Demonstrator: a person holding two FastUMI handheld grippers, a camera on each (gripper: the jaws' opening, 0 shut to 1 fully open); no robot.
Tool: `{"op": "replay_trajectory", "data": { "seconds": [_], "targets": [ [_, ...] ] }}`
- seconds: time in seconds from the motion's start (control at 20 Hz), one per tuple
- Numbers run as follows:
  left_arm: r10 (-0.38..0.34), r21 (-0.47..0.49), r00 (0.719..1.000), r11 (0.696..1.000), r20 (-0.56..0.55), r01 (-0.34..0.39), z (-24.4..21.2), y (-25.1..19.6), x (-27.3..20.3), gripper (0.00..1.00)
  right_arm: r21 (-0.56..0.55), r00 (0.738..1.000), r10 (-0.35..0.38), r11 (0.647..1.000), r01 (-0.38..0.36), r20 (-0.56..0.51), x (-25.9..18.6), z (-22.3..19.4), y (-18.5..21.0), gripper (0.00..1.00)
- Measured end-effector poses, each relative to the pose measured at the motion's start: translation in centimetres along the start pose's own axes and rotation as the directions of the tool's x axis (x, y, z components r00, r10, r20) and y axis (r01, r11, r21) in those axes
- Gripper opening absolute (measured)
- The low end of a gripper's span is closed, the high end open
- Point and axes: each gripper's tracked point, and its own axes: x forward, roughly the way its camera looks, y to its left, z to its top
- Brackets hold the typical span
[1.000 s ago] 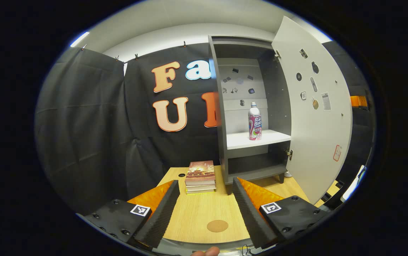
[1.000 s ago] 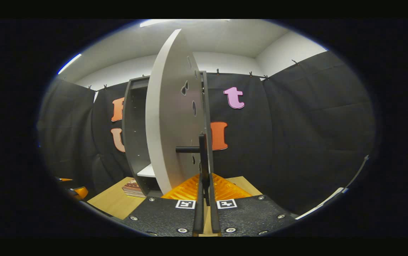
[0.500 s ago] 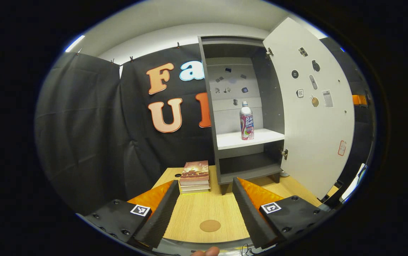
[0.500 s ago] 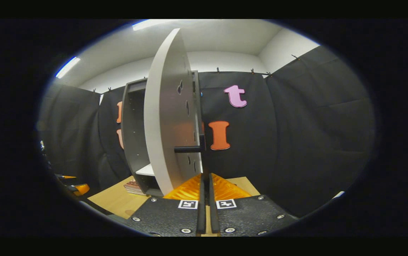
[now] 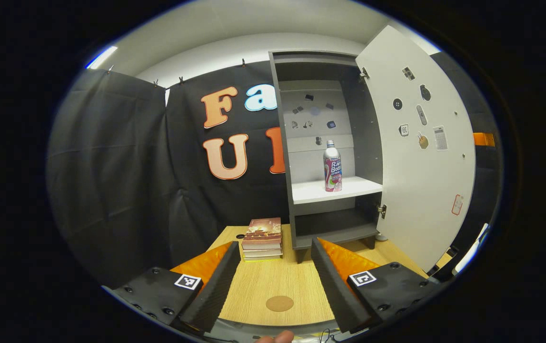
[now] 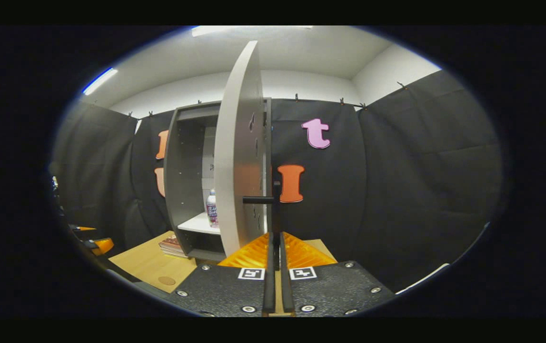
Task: Open the cabinet door with the right hand, grasp the bottle in the cabinet with the left hand and place it on the coaster, then close the cabinet door with the right hand.
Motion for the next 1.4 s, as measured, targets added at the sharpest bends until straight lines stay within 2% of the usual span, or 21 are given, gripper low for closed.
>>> {"op": "replay_trajectory", "data": {
  "seconds": [0.1, 0.15, 0.25, 0.3, 0.4, 0.45, 0.5, 0.55, 0.6, 0.65, 0.7, 0.75, 0.8, 0.85, 0.9, 0.95, 1.0, 1.05, 1.1, 1.15, 1.4],
  "targets": [
    [-0.004, 0.001, 1.0, 1.0, 0.002, 0.004, 0.2, -0.2, 0.0, 0.97, 0.011, 1.0, 0.012, 1.0, -0.012, 0.026, -1.6, 1.0, 0.6, 0.05],
    [-0.004, 0.004, 1.0, 1.0, 0.008, 0.004, 0.5, -0.3, 0.2, 0.97, 0.016, 0.999, 0.014, 1.0, -0.015, 0.041, -2.4, 1.5, 1.1, 0.0],
    [-0.013, 0.013, 1.0, 1.0, 0.022, 0.012, 1.3, -0.7, 0.6, 0.94, 0.013, 0.997, 0.018, 1.0, -0.019, 0.074, -3.9, 2.5, 2.1, 0.05],
    [-0.021, 0.013, 0.999, 1.0, 0.031, 0.021, 1.7, -1.1, 1.1, 0.97, 0.011, 0.996, 0.028, 1.0, -0.029, 0.085, -4.4, 2.7, 3.4, 0.0],
    [-0.045, 0.005, 0.998, 0.999, 0.046, 0.044, 2.4, -2.1, 2.5, 0.97, -0.012, 0.994, 0.051, 0.999, -0.05, 0.098, -5.7, 2.7, 5.8, 0.05],
    [-0.056, 0.004, 0.997, 0.998, 0.056, 0.056, 2.7, -2.8, 3.3, 0.94, -0.029, 0.992, 0.07, 0.997, -0.067, 0.109, -6.1, 2.9, 7.4, 0.02],
    [-0.072, 0.003, 0.996, 0.997, 0.062, 0.071, 3.0, -3.6, 4.3, 1.0, -0.045, 0.99, 0.082, 0.996, -0.077, 0.118, -6.3, 2.9, 8.7, 0.06],
    [-0.084, 0.0, 0.994, 0.996, 0.069, 0.085, 3.3, -4.4, 5.4, 0.97, -0.054, 0.989, 0.09, 0.995, -0.084, 0.115, -6.2, 2.4, 10.0, 0.0],
    [-0.102, -0.007, 0.992, 0.995, 0.077, 0.103, 3.7, -5.2, 6.5, 0.94, -0.057, 0.99, 0.095, 0.994, -0.09, 0.106, -5.9, 1.8, 11.2, 0.0],
    [-0.118, -0.014, 0.989, 0.993, 0.088, 0.119, 4.3, -6.1, 7.8, 0.94, -0.052, 0.991, 0.096, 0.994, -0.092, 0.094, -5.3, 1.2, 12.1, 0.0],
    [-0.133, -0.02, 0.986, 0.991, 0.1, 0.135, 4.9, -7.0, 9.2, 0.97, -0.043, 0.992, 0.091, 0.995, -0.088, 0.087, -4.6, 0.9, 12.7, 0.06],
    [-0.146, -0.023, 0.983, 0.989, 0.109, 0.149, 5.4, -7.8, 10.6, 0.97, -0.04, 0.993, 0.08, 0.996, -0.077, 0.084, -3.8, 0.7, 13.1, 0.02],
    [-0.162, -0.023, 0.98, 0.986, 0.112, 0.165, 5.9, -8.8, 12.2, 0.94, -0.043, 0.994, 0.069, 0.997, -0.065, 0.082, -3.1, 0.4, 13.5, 0.06],
    [-0.176, -0.024, 0.978, 0.983, 0.115, 0.18, 6.2, -9.7, 13.9, 0.97, -0.049, 0.995, 0.062, 0.997, -0.058, 0.083, -2.5, 0.1, 13.9, 0.03],
    [-0.186, -0.028, 0.975, 0.981, 0.122, 0.191, 6.6, -10.5, 15.3, 0.94, -0.052, 0.996, 0.052, 0.997, -0.049, 0.075, -1.7, -0.3, 14.2, 0.05],
    [-0.196, -0.03, 0.973, 0.979, 0.123, 0.201, 6.8, -11.2, 17.0, 0.97, -0.055, 0.997, 0.045, 0.998, -0.041, 0.064, -1.0, -0.8, 14.4, 0.1],
    [-0.201, -0.035, 0.972, 0.978, 0.122, 0.206, 6.9, -11.8, 18.5, 0.94, -0.051, 0.998, 0.04, 0.998, -0.038, 0.048, -0.1, -1.3, 14.7, 0.19],
    [-0.214, -0.044, 0.969, 0.974, 0.124, 0.22, 7.1, -12.8, 20.6, 0.97, -0.043, 0.999, 0.037, 0.998, -0.035, 0.031, 0.7, -1.9, 14.9, 0.13],
    [-0.22, -0.049, 0.968, 0.973, 0.124, 0.227, 7.3, -13.4, 22.1, 0.97, -0.033, 1.0, 0.027, 0.999, -0.027, 0.014, 1.6, -2.5, 15.1, 0.25],
    [-0.23, -0.051, 0.966, 0.97, 0.121, 0.238, 7.4, -14.3, 23.5, 0.94, -0.024, 1.0, 0.019, 1.0, -0.019, 0.006, 2.2, -2.9, 15.2, 0.27],
    [-0.268, -0.052, 0.954, 0.959, 0.132, 0.277, 8.6, -17.3, 29.9, 0.97, -0.013, 0.998, -0.032, 0.999, 0.032, -0.048, 5.3, -4.6, 14.4, 0.39]
  ]
}}
